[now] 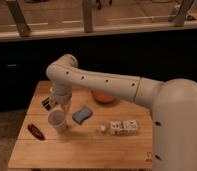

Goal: Pick up the ceramic cup

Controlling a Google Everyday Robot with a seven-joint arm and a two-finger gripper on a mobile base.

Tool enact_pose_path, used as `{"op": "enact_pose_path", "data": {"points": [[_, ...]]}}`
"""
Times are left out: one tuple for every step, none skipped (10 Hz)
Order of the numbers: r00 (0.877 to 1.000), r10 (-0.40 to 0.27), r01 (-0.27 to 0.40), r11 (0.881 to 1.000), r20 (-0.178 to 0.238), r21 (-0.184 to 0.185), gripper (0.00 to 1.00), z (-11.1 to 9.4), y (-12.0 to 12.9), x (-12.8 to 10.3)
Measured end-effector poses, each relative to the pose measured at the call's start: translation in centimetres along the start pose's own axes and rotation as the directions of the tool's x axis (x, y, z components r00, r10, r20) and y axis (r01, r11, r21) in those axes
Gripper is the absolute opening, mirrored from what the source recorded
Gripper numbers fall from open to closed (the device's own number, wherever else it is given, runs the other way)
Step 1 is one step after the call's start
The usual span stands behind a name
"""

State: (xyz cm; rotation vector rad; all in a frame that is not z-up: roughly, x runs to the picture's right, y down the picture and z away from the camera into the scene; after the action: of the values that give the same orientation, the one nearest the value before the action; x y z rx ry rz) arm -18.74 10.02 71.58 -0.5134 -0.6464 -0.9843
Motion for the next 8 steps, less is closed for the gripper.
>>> {"op": "enact_pose_path", "data": {"points": [[1.000, 0.002, -0.002, 1.000, 0.002, -0.004, 0.80, 0.1, 0.1, 0.0], [1.000, 0.004, -0.004, 1.000, 0.004, -0.009, 0.80, 0.2, 0.3, -0.1], [1.000, 0.007, -0.007, 1.000, 0.008, -0.013, 0.80, 0.3, 0.4, -0.2], [1.000, 0.013, -0.013, 1.000, 0.014, -0.021, 0.80, 0.5, 0.7, -0.2], [1.000, 0.020, -0.019, 0.999, 0.019, -0.028, 0.80, 0.6, 1.0, -0.3], [0.999, 0.024, -0.024, 0.999, 0.022, -0.033, 0.80, 0.7, 1.2, -0.3], [0.999, 0.030, -0.029, 0.999, 0.025, -0.042, 0.80, 0.8, 1.4, -0.3], [0.999, 0.035, -0.033, 0.998, 0.026, -0.050, 0.80, 0.9, 1.7, -0.3]]}}
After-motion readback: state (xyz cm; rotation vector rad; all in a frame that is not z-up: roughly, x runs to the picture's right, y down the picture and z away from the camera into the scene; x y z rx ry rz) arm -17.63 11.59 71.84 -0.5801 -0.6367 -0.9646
